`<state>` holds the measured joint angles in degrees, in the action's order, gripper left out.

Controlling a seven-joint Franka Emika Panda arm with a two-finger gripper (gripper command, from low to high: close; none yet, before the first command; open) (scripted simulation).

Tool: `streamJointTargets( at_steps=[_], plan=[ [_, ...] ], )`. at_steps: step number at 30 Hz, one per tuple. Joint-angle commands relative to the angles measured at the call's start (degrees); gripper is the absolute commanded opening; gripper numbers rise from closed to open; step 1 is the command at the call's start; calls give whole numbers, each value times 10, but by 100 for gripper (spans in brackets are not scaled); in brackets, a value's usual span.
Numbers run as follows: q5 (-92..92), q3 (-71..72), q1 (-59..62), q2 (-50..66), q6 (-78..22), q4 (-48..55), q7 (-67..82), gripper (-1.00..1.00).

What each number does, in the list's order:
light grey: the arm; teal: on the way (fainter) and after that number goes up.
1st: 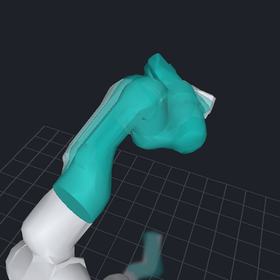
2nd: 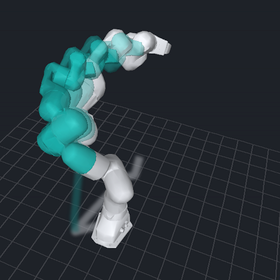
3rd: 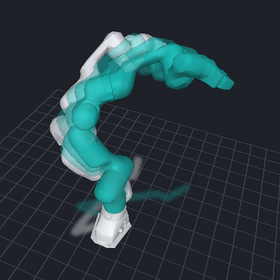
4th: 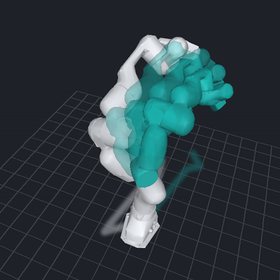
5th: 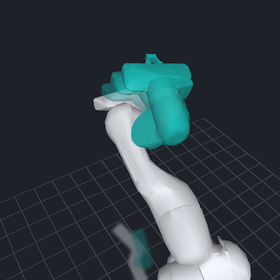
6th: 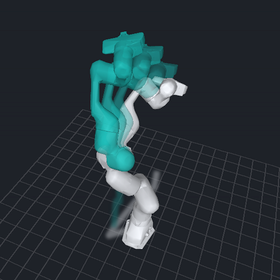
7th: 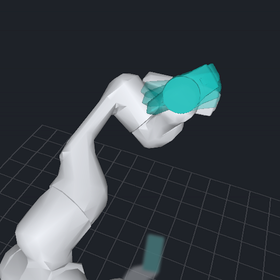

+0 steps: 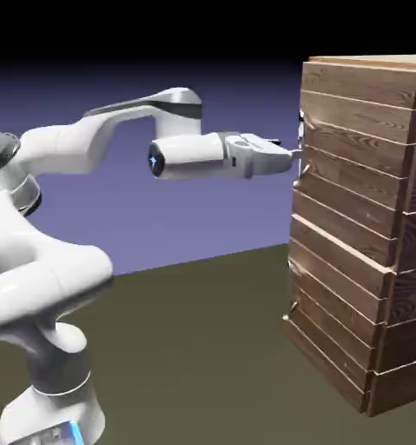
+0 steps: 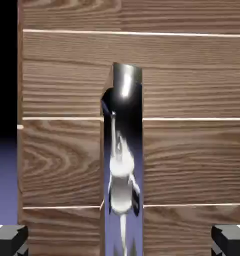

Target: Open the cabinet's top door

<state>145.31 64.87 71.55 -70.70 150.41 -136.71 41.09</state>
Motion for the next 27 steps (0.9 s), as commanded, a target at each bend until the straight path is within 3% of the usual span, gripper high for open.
streamJointTargets(
  at_steps=[1, 2, 16, 27],
  plan=[
    [4, 6, 12, 3, -2, 10, 1, 0],
    [4, 6, 12, 3, -2, 10, 1, -100],
    [-125, -206, -113, 22, -326, -198, 85, -100],
    [-331, -397, -83, 109, -600, -236, 160, -100]
  ],
)
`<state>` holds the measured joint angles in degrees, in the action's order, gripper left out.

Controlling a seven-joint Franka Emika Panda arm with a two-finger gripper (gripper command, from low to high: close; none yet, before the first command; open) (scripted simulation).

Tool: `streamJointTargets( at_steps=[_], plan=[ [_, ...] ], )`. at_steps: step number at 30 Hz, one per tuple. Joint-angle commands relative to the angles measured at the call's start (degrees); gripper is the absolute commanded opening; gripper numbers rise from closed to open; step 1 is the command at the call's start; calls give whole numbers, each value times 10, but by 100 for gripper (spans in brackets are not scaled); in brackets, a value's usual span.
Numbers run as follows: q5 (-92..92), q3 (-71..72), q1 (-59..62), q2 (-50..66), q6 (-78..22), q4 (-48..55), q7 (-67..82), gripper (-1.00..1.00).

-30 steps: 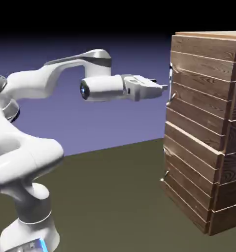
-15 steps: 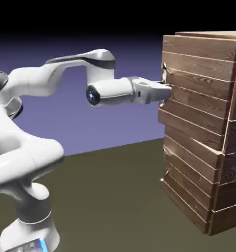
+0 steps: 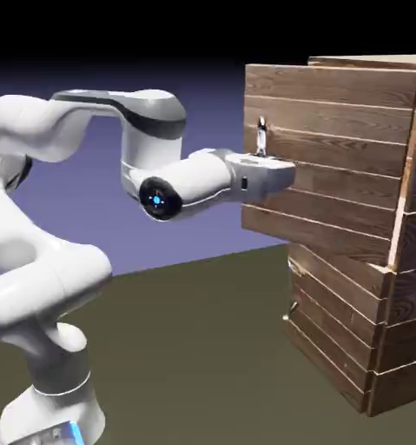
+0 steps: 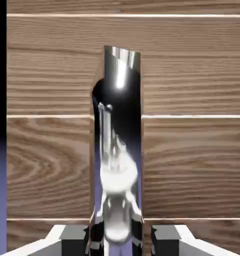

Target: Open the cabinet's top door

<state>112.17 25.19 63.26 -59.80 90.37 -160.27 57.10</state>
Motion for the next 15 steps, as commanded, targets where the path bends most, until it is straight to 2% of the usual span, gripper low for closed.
streamJointTargets(
  at_steps=[1, 7, 15],
  plan=[
    [-22, -16, 7, 15, -24, 4, 9, -100],
    [-159, -95, 45, 133, -165, 58, 74, -100],
    [-306, -150, 70, 299, -298, 175, 147, -100]
  ],
)
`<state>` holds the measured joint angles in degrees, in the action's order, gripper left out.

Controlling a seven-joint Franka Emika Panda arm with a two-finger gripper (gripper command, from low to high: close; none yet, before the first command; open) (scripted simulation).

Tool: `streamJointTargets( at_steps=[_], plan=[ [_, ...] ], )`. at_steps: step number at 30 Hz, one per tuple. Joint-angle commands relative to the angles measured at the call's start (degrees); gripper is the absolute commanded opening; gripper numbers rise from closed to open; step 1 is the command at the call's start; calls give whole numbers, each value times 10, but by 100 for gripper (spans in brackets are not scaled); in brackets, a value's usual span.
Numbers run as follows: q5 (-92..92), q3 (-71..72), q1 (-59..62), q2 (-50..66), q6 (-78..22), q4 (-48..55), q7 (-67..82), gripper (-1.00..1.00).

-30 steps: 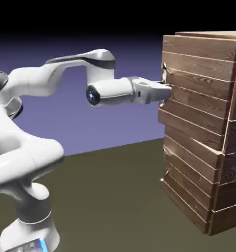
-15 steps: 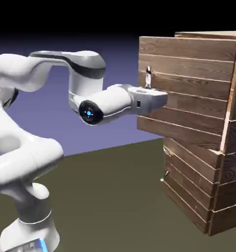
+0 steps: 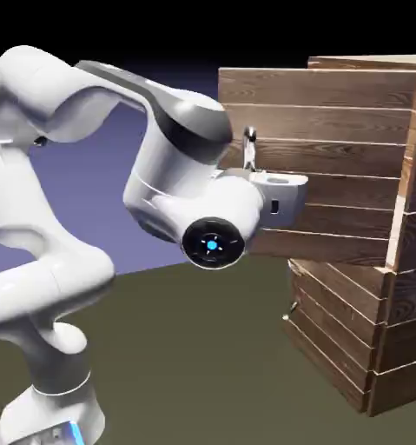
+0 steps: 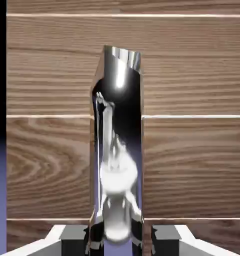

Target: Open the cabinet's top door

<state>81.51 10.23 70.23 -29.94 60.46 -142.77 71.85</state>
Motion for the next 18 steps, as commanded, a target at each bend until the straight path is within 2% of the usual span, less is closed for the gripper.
streamJointTargets(
  at_steps=[1, 12, 18],
  plan=[
    [-16, -4, 1, 21, -14, 17, 8, -100],
    [-159, -25, -1, 240, -155, 238, 69, -100],
    [-201, 30, 45, 327, -207, 342, 77, -100]
  ],
)
